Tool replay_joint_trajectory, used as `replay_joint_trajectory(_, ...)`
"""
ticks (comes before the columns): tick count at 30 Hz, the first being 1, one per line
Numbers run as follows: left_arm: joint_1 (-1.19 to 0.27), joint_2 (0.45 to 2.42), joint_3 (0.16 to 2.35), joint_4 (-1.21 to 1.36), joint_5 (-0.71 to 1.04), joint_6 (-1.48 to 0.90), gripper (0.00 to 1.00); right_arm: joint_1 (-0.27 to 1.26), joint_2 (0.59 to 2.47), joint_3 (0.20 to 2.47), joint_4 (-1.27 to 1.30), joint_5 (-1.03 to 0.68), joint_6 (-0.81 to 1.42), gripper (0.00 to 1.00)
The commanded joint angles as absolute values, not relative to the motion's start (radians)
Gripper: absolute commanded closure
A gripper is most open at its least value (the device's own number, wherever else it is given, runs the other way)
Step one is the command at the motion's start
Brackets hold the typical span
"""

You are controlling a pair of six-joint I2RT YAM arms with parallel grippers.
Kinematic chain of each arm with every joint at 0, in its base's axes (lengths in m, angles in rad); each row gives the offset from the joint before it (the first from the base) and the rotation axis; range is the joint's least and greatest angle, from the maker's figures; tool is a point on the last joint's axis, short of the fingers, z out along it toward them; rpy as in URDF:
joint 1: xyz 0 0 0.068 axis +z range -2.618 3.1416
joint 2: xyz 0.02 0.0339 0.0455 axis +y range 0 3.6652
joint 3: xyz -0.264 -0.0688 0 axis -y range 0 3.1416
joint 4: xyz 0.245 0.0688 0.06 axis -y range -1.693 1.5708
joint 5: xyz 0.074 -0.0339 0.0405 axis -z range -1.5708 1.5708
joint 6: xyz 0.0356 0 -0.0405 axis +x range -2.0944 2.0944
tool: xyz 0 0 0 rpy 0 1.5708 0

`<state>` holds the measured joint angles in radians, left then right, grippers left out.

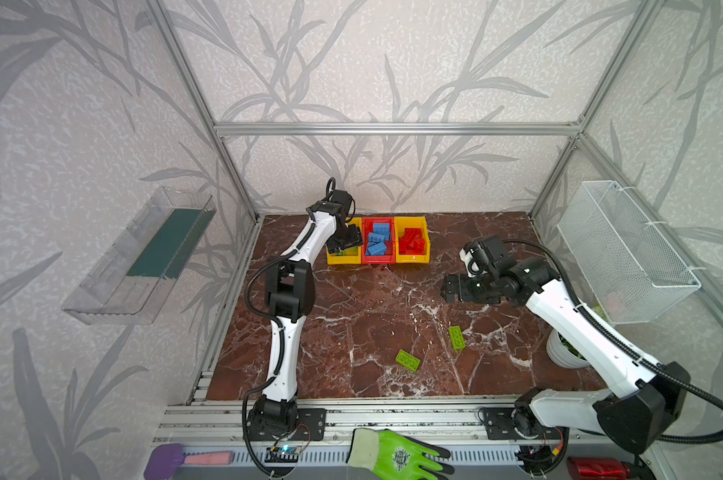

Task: Sort the legos into containers by color
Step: 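Lift the open left gripper away from the yellow bin, then lower the left gripper onto a lime-green brick near the table edge and grasp it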

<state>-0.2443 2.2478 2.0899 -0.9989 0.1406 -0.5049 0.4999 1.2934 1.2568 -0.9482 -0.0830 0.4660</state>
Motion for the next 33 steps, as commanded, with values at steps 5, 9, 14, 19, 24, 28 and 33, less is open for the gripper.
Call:
replay_joint_trajectory(5, -0.418, 1.908, 1.665, -0.931, 0.087, -0.846, 0.24, 0.495, 1.180, 1.168, -0.997, -0.118, 0.429, 0.01)
replay_joint_trajectory(9, -0.584, 1.748, 1.457, -0.893, 0.015, -1.041, 0.24, 0.495, 1.101, 1.119, -1.039, -0.117, 0.403, 0.01)
replay_joint_trajectory(14, -0.738, 1.609, 1.294, -0.882, -0.027, -1.264, 0.24, 0.495, 0.997, 1.052, -1.082, -0.137, 0.383, 0.01)
replay_joint_trajectory(19, -0.904, 1.534, 1.202, -0.855, -0.062, -1.457, 0.24, 0.495, 0.910, 1.000, -1.112, -0.166, 0.370, 0.01)
replay_joint_trajectory(24, -1.027, 1.551, 1.163, -0.786, -0.069, -1.588, 0.23, 0.495, 0.854, 0.981, -1.138, -0.177, 0.371, 0.01)
replay_joint_trajectory(28, -1.059, 1.626, 1.168, -0.726, 0.001, -1.630, 0.23, 0.495, 0.817, 0.973, -1.147, -0.174, 0.387, 0.01)
replay_joint_trajectory(33, -1.062, 1.667, 1.183, -0.714, 0.030, -1.633, 0.23, 0.495, 0.771, 0.974, -1.169, -0.164, 0.403, 0.01)
